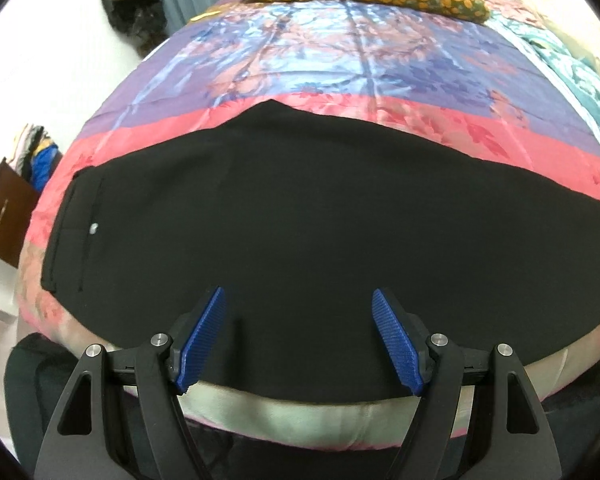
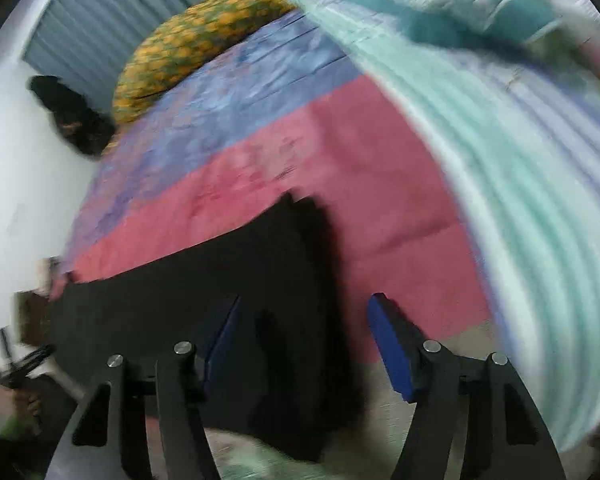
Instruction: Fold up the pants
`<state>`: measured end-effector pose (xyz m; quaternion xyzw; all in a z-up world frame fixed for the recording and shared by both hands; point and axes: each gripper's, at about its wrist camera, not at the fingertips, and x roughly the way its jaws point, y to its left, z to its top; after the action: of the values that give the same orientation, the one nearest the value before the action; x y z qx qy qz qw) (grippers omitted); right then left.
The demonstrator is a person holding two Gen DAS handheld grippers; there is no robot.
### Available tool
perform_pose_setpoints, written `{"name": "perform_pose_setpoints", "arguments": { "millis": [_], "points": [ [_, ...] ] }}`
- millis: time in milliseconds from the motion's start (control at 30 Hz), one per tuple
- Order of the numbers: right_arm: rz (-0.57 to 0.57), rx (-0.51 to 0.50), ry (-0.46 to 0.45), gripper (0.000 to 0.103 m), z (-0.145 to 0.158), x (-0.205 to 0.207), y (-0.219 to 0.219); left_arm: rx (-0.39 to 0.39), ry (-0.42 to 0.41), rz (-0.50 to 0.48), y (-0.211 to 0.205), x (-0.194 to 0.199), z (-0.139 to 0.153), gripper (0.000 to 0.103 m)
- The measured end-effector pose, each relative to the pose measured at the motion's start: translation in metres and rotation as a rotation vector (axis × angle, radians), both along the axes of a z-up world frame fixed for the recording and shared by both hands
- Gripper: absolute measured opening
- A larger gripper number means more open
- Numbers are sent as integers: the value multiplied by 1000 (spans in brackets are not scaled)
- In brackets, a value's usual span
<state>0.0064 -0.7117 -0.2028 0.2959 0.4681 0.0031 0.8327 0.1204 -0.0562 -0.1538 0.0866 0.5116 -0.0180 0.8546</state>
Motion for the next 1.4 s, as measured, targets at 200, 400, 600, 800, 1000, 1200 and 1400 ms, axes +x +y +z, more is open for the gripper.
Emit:
{"name": "perform_pose_setpoints", "arguments": {
  "millis": [200, 400, 600, 800, 1000, 1200, 1400],
  "points": [
    [-57, 156, -15, 59, -17, -5, -7, -26, 47, 35, 4, 0, -12, 78],
    [-56, 164, -25, 14, -7, -6, 6, -46, 36, 38, 7, -4, -6, 78],
    [-100, 462, -258, 14, 26, -25, 50, -84, 23, 82, 33, -8, -2, 78],
    [2, 661, -364, 14, 55, 10, 160, -130, -5, 157, 75, -12, -2, 78],
    [133, 609, -296, 15, 56, 84, 321, -196, -8, 240, 123, -23, -5, 78],
    [237, 239, -187, 37, 30, 135, 479, -218, -30, 252, 140, -26, -2, 78],
    [476, 96, -203, 72, 50, 98, 525, -330, -40, 123, 127, -33, 19, 81]
  ]
}}
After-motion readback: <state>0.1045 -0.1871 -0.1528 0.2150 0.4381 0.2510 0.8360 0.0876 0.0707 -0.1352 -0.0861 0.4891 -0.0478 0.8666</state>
